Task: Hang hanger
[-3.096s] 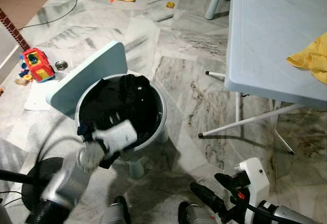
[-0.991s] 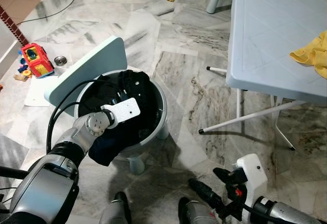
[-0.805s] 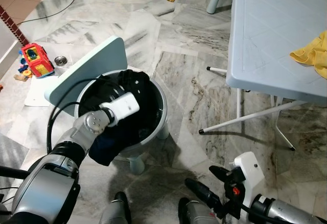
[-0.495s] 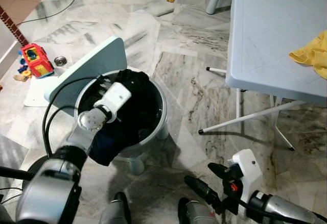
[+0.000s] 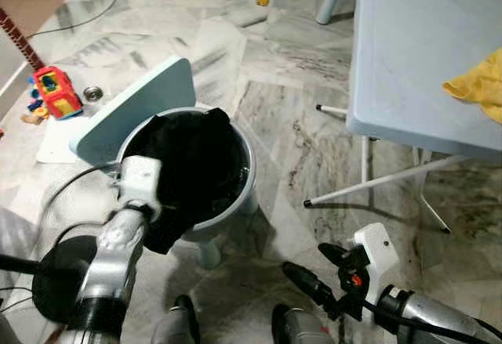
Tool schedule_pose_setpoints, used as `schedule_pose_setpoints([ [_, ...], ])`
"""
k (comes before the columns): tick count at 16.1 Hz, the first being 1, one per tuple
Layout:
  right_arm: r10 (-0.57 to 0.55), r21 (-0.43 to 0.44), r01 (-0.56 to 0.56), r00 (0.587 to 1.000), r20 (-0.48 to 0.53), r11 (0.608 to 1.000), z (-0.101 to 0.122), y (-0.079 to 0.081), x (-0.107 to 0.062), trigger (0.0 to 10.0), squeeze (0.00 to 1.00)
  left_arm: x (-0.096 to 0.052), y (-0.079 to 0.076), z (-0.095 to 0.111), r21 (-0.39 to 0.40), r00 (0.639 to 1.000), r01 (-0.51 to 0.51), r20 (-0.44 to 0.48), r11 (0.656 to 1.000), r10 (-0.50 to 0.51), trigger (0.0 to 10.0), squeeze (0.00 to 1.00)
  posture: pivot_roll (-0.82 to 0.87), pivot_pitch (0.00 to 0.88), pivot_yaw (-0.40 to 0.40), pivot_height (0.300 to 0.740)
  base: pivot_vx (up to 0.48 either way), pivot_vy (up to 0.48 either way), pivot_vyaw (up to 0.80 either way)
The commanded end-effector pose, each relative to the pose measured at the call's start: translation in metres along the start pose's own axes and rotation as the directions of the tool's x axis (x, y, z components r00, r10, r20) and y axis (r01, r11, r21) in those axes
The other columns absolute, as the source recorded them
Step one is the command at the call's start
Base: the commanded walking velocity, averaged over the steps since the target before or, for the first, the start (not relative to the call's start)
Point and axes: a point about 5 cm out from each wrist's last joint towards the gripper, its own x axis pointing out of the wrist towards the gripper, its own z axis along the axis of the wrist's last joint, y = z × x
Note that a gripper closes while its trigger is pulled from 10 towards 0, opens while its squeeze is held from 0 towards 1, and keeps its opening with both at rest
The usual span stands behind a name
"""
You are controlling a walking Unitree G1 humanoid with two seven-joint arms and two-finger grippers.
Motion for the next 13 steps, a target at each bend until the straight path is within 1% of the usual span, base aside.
schedule_pose_setpoints([
  [1,-0.006,0.005,0.006,1.0,-0.015,1.0,-0.004,-0.002,0.0,10.0,0.0,-0.009,0.006,-0.007,-0.022,0.998,-0.063,-0.028,0.998,0.062,0.0,0.0,-0.16,0.237,-0.055,0.74,0.0,0.0,0.0],
  [2,-0.009,0.002,0.009,1.0,-0.014,1.0,-0.004,-0.003,0.0,10.0,0.0,-0.013,0.008,-0.008,-0.023,0.996,-0.085,-0.031,0.996,0.084,0.0,0.0,-0.16,0.235,-0.056,0.74,0.0,0.0,0.0],
  [4,-0.027,-0.012,0.027,1.0,-0.004,1.0,-0.002,-0.006,0.002,10.0,0.0,-0.03,0.019,-0.013,-0.052,0.972,-0.227,-0.071,0.972,0.223,0.0,0.0,-0.16,0.232,-0.058,0.74,0.0,0.0,0.0],
  [5,-0.035,-0.015,0.034,0.999,-0.004,0.999,-0.002,-0.008,0.002,10.0,0.0,-0.037,0.022,-0.016,-0.057,0.96,-0.266,-0.102,0.962,0.259,0.0,0.0,-0.16,0.228,-0.06,0.74,0.0,0.0,0.0],
  [6,-0.041,-0.018,0.041,0.999,-0.005,0.999,-0.002,-0.01,0.002,10.0,0.0,-0.042,0.021,-0.02,-0.063,0.954,-0.28,-0.131,0.958,0.27,0.0,0.0,-0.16,0.227,-0.062,0.74,0.0,0.0,0.0],
  [7,-0.044,-0.025,0.044,0.999,-0.004,0.999,-0.002,-0.011,0.002,10.0,0.0,-0.045,0.015,-0.024,-0.075,0.95,-0.28,-0.169,0.957,0.264,0.0,0.0,-0.16,0.224,-0.064,0.74,0.0,0.0,0.0],
  [8,-0.045,-0.028,0.045,0.999,-0.003,0.999,-0.002,-0.012,0.003,10.0,0.0,-0.046,0.012,-0.025,-0.078,0.948,-0.278,-0.183,0.957,0.26,0.0,0.0,-0.16,0.221,-0.065,0.74,0.0,0.0,0.0],
  [9,-0.049,-0.033,0.049,0.999,0.0,0.998,-0.001,-0.013,0.003,10.0,0.0,-0.047,0.008,-0.027,-0.072,0.946,-0.271,-0.205,0.96,0.251,7.4,0.0,-0.17,0.22,-0.066,0.74,0.0,0.0,0.0],
  [10,-0.055,-0.039,0.055,0.998,0.002,0.998,0.0,-0.014,0.004,10.0,0.0,-0.048,0.006,-0.028,-0.063,0.941,-0.273,-0.227,0.96,0.253,10.0,0.0,-0.17,0.218,-0.068,0.74,0.0,0.0,0.0],
  [12,-0.061,-0.045,0.061,0.998,0.005,0.997,0.001,-0.016,0.004,10.0,0.0,-0.049,0.0,-0.028,-0.073,0.943,-0.253,-0.24,0.965,0.229,10.0,0.0,-0.17,0.216,-0.069,0.74,0.0,0.0,0.0],
  [13,-0.064,-0.049,0.064,0.998,0.007,0.997,0.001,-0.017,0.005,10.0,0.0,-0.052,-0.005,-0.025,-0.059,0.945,-0.246,-0.235,0.967,0.226,10.0,1.0,-0.16,0.213,-0.073,0.74,0.0,0.0,0.0],
])
